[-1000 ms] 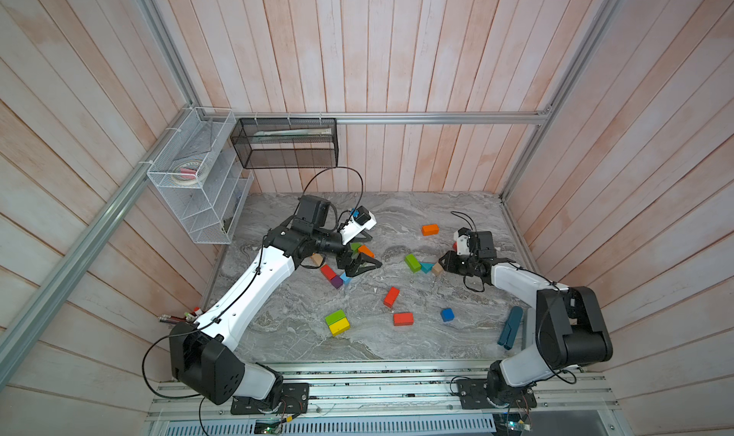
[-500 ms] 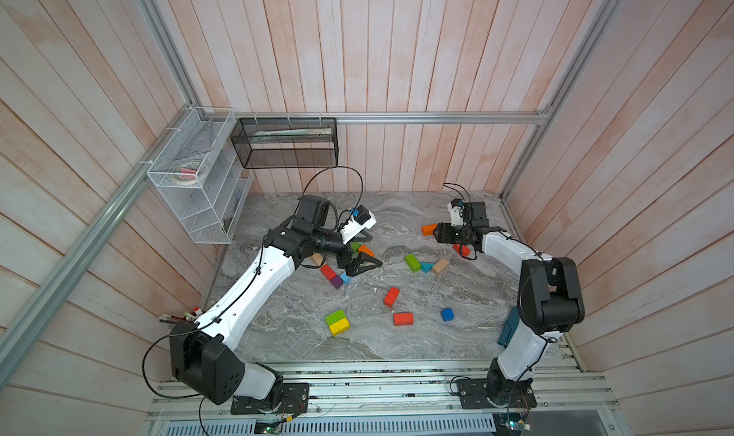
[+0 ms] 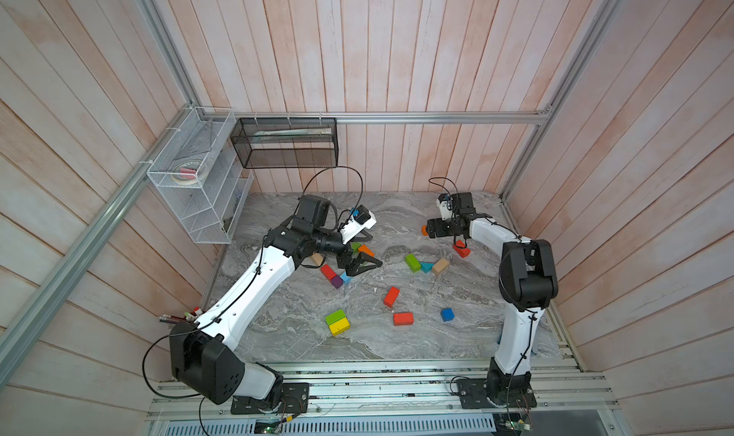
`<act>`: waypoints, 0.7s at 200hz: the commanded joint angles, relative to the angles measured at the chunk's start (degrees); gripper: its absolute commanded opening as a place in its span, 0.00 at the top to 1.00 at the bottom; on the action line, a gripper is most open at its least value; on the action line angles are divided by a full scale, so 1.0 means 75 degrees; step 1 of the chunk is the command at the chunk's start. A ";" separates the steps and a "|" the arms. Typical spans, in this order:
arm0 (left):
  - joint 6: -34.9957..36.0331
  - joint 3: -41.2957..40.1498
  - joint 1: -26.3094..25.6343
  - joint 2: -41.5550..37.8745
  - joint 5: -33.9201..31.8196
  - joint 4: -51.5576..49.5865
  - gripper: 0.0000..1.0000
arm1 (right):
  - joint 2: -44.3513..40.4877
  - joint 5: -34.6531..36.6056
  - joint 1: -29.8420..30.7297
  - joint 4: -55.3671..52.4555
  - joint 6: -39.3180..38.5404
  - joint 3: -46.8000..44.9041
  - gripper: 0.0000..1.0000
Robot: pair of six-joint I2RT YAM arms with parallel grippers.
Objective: Assemble a heart with building blocks
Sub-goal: Pick up the building block from the center of the board.
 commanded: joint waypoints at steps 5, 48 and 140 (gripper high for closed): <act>-0.0060 -0.0093 -0.0026 0.0036 0.0184 0.0119 0.00 | 0.0497 0.0186 0.0075 -0.0389 -0.0050 0.0618 0.08; -0.0049 -0.0095 -0.0034 0.0083 0.0172 0.0093 0.00 | 0.1053 0.0364 0.0150 -0.0589 0.0076 0.1218 0.09; -0.0048 -0.0076 -0.0023 0.0109 0.0154 0.0063 0.00 | 0.1641 0.0428 0.0309 -0.0900 0.0164 0.1790 0.27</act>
